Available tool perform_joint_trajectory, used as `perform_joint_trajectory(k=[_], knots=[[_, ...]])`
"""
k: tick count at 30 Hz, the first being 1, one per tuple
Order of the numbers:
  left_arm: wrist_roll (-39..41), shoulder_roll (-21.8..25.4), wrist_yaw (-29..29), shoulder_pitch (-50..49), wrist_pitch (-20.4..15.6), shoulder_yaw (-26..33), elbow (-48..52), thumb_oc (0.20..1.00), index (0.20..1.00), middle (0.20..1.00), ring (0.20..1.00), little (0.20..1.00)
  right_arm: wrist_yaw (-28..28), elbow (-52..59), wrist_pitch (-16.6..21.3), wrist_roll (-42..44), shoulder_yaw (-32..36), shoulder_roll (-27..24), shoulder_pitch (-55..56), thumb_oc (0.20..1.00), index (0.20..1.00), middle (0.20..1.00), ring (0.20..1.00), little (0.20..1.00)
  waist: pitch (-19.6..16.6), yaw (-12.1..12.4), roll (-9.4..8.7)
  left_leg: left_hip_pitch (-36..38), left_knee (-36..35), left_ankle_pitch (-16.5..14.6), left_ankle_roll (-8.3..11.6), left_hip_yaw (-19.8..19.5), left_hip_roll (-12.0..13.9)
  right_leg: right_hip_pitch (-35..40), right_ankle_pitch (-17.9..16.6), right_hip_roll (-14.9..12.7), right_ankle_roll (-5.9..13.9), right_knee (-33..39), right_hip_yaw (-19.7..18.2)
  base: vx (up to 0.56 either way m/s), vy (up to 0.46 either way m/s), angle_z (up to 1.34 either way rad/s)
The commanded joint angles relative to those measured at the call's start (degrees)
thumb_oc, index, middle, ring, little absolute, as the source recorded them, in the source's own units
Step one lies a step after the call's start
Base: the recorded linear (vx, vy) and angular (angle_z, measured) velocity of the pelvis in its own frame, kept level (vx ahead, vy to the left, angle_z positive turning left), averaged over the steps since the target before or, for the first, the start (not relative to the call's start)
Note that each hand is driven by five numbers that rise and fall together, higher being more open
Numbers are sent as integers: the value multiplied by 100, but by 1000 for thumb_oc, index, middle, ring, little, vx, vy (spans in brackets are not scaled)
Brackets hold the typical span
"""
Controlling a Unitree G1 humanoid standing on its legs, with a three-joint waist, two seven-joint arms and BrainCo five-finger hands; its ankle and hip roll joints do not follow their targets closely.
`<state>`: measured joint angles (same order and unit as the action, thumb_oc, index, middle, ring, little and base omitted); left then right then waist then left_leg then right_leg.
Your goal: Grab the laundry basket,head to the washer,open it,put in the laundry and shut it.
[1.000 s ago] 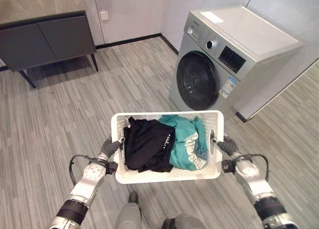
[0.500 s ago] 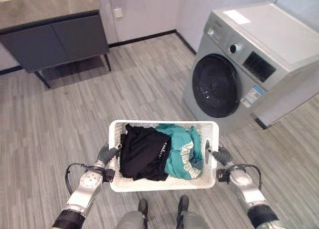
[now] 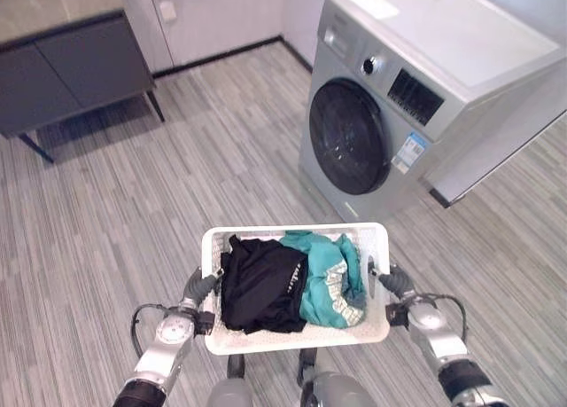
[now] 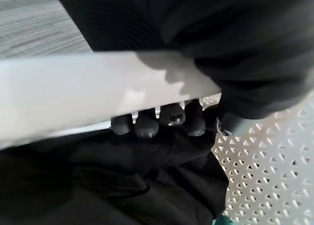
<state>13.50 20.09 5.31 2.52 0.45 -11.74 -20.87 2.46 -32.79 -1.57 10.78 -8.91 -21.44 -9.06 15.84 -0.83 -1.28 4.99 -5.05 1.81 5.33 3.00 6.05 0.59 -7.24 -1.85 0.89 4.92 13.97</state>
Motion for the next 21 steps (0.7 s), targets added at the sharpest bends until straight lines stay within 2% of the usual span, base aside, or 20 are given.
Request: perform_joint_trajectory(k=[1, 5, 9, 10, 11, 12, 13, 14, 15, 16, 17, 18, 19, 20, 21], knots=[[275, 420, 398, -87, -327, 663, -261, 200, 200, 200, 200, 200, 505, -293, 121, 191, 830, -873, 306, 200, 200, 200, 200, 200, -1091, 84, 52, -270, 532, -664, -161, 544, 90, -265, 1053, -659, 444, -629, 187, 28, -70, -10], [288, 493, 471, 36, -346, 741, -281, 200, 200, 200, 200, 200, 560, 41, 180, 291, 864, -950, 183, 200, 200, 200, 200, 200, -1045, 76, -24, -341, 677, -639, -79, 517, 243, -280, 1216, -545, 365, -751, 83, 28, -106, -4], [352, 577, 494, 172, -344, 871, -202, 200, 200, 200, 200, 200, 608, 608, 241, 306, 904, -1175, 68, 200, 200, 200, 200, 200, -960, 57, -125, -514, 1256, -710, 71, 539, 574, -217, 1457, -306, 203, -848, 92, 49, -169, 3], [346, 622, 495, 207, -334, 903, -172, 200, 200, 200, 200, 200, 597, 751, 261, 323, 907, -1236, 23, 200, 200, 200, 200, 200, -918, 65, -151, -625, 1572, -591, 120, 520, 681, -142, 1503, -221, 133, -834, 106, 52, -215, 0], [344, 693, 498, 274, -328, 931, -119, 200, 200, 200, 200, 200, 581, 973, 257, 314, 920, -1323, -12, 200, 200, 200, 200, 200, -794, 102, -176, -876, 2190, -391, 165, 418, 793, -58, 1550, -125, 42, -849, 105, 31, -230, -5], [338, 745, 508, 355, -327, 946, -82, 200, 200, 200, 200, 200, 565, 1160, 265, 291, 920, -1398, -51, 200, 200, 200, 200, 200, -679, 150, -221, -1103, 2695, -168, 174, 296, 811, -1, 1569, -65, -38, -854, 93, 9, -218, -8], [341, 785, 518, 469, -337, 928, -70, 200, 200, 200, 200, 200, 573, 1269, 274, 284, 916, -1472, -104, 200, 200, 200, 200, 200, -598, 179, -262, -1360, 3188, -60, 164, 193, 807, 47, 1577, -28, -92, -840, 125, 17, -179, -10], [363, 840, 551, 631, -359, 912, -89, 200, 200, 200, 200, 200, 580, 1326, 284, 293, 907, -1563, -211, 200, 200, 200, 200, 200, -543, 168, -299, -1614, 3579, -97, 124, 177, 816, 96, 1594, 13, -112, -792, 184, 117, -144, -6], [385, 886, 580, 766, -367, 886, -74, 200, 200, 200, 200, 200, 603, 1370, 282, 313, 912, -1637, -280, 200, 200, 200, 200, 200, -571, 134, -326, -1670, 3567, -229, 130, 253, 858, 167, 1683, 45, -83, -735, 191, 102, -67, 4], [411, 954, 608, 936, -366, 874, -52, 200, 200, 200, 200, 200, 616, 1431, 257, 343, 936, -1757, -397, 200, 200, 200, 200, 200, -517, 143, -339, -1815, 3472, -280, 50, 384, 841, 147, 1648, 24, -85, -696, 236, 164, 34, 12], [425, 1072, 668, 1207, -386, 820, 20, 200, 200, 200, 200, 200, 654, 1467, 266, 387, 922, -1913, -565, 200, 200, 200, 200, 200, -491, 177, -379, -2072, 2998, -470, 0, 346, 686, 116, 1709, -24, -40, -706, 219, 59, 71, 15], [425, 1073, 668, 1207, -386, 820, 20, 200, 200, 200, 200, 200, 654, 1467, 267, 387, 922, -1912, -565, 200, 200, 200, 200, 200, -491, 176, -380, -2070, 2995, -469, 0, 346, 685, 116, 1710, -26, -39, -707, 219, 143, 95, 6], [432, 1147, 696, 1321, -397, 793, 51, 200, 200, 200, 200, 200, 664, 1474, 286, 407, 906, -1982, -650, 200, 200, 200, 200, 200, -488, 199, -381, -2141, 2599, -391, 18, 246, 654, 113, 1770, -17, -24, -742, 202, 268, 168, -8], [458, 1291, 747, 1507, -425, 771, 103, 200, 200, 200, 200, 200, 683, 1471, 326, 451, 892, -2100, -792, 200, 200, 200, 200, 200, -504, 264, -324, -2159, 1541, 67, 120, -61, 703, 189, 1918, 70, 7, -847, 103, 364, 221, -14], [468, 1361, 772, 1614, -442, 755, 79, 200, 200, 200, 200, 200, 698, 1447, 352, 481, 892, -2154, -873, 200, 200, 200, 200, 200, -491, 293, -327, -2194, 1145, 229, 167, -201, 740, 256, 2006, 78, 20, -890, 49, 287, 179, -10]])
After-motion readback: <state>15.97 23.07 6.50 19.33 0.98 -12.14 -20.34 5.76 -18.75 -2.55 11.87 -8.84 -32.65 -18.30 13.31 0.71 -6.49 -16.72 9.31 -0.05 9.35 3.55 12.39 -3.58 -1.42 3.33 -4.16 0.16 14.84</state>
